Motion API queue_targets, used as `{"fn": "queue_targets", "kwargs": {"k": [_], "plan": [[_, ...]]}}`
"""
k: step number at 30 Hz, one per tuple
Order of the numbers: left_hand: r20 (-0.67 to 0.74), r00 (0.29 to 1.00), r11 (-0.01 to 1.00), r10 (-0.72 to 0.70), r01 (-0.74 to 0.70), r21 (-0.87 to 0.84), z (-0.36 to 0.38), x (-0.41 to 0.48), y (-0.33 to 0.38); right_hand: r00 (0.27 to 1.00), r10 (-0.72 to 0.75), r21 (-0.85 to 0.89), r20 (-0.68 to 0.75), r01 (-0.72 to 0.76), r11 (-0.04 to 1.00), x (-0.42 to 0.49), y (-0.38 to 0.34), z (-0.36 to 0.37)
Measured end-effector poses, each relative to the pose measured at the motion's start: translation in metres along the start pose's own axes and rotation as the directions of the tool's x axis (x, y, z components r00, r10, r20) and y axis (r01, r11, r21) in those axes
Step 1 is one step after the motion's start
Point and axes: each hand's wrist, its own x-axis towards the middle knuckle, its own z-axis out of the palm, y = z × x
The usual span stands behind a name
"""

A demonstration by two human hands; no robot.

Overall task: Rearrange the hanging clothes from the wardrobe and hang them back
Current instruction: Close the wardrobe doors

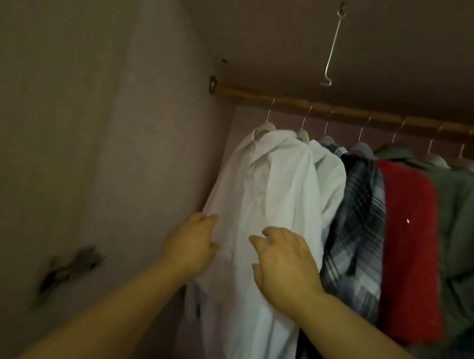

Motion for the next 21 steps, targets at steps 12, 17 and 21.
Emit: {"fn": "queue_targets", "kwargs": {"k": [12,17,21], "plan": [[0.264,0.957,0.936,-0.119,0.019,0.352,-0.073,-0.263,0.030,0.987,-0.025,0.227,0.159,-0.012,0.974,-0.216,-0.084,-0.043],[0.275,0.959,0.925,-0.073,-0.039,0.379,-0.124,-0.329,0.049,0.990,0.007,0.261,0.141,-0.044,0.964,-0.265,-0.116,-0.079],[0.181,0.983,0.916,0.044,-0.112,0.386,-0.181,-0.380,0.055,0.997,0.046,0.246,0.069,-0.062,0.967,-0.290,-0.150,-0.120]]}}
